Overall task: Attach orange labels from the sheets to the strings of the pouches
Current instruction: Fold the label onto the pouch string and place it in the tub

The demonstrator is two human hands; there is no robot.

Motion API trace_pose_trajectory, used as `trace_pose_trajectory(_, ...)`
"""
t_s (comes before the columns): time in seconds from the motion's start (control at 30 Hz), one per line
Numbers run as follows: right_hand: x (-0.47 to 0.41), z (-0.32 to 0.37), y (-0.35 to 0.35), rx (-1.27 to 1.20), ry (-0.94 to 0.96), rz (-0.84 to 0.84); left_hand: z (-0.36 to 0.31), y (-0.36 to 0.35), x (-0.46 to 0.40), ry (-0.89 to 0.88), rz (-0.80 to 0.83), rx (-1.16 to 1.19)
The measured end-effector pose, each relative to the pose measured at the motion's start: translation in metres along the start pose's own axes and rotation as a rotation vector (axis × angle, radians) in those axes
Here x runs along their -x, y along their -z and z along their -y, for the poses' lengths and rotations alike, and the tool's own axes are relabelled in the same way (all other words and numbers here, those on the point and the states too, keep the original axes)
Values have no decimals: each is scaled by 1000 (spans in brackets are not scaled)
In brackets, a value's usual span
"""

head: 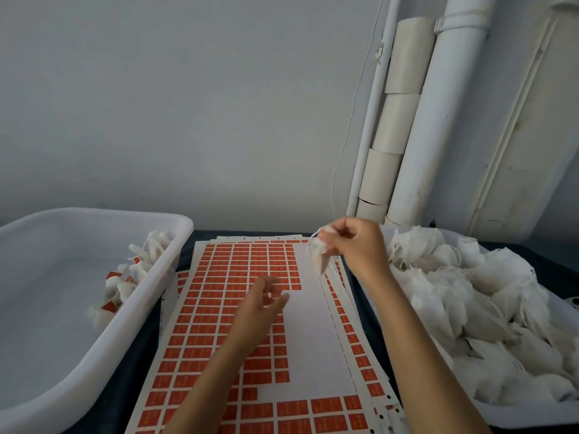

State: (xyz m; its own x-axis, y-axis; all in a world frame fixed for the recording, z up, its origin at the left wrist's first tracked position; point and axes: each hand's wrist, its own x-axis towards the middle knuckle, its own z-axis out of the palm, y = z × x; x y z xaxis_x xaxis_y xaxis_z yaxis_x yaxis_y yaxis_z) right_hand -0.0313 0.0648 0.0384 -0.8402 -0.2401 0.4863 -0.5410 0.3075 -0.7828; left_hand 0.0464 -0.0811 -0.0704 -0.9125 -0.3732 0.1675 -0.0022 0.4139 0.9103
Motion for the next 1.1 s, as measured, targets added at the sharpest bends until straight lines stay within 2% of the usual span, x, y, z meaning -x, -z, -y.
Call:
trace_pose_trajectory(0.13,30,-13,-23,-213,-65,310,-11,12,15,-87,130,304)
trace_pose_trajectory(0.27,51,-35,-41,-331,-100,419,-7,15,16,-66,233,349)
trace_pose_trajectory(0.5,68,-59,-64,-413,-258,336,9,12,12,7,78,230)
trace_pose_trajectory(0.7,75,-64,-69,-499,-306,242,14,11,13,-72,-1,56)
trace_pose_trajectory(0.9,76,-72,-69,-308,-128,154,15,12,14,-167,-76,36)
trace_pose_trajectory(1.1,81,-75,-68,-251,-40,131,21,10,19,-39,-178,217)
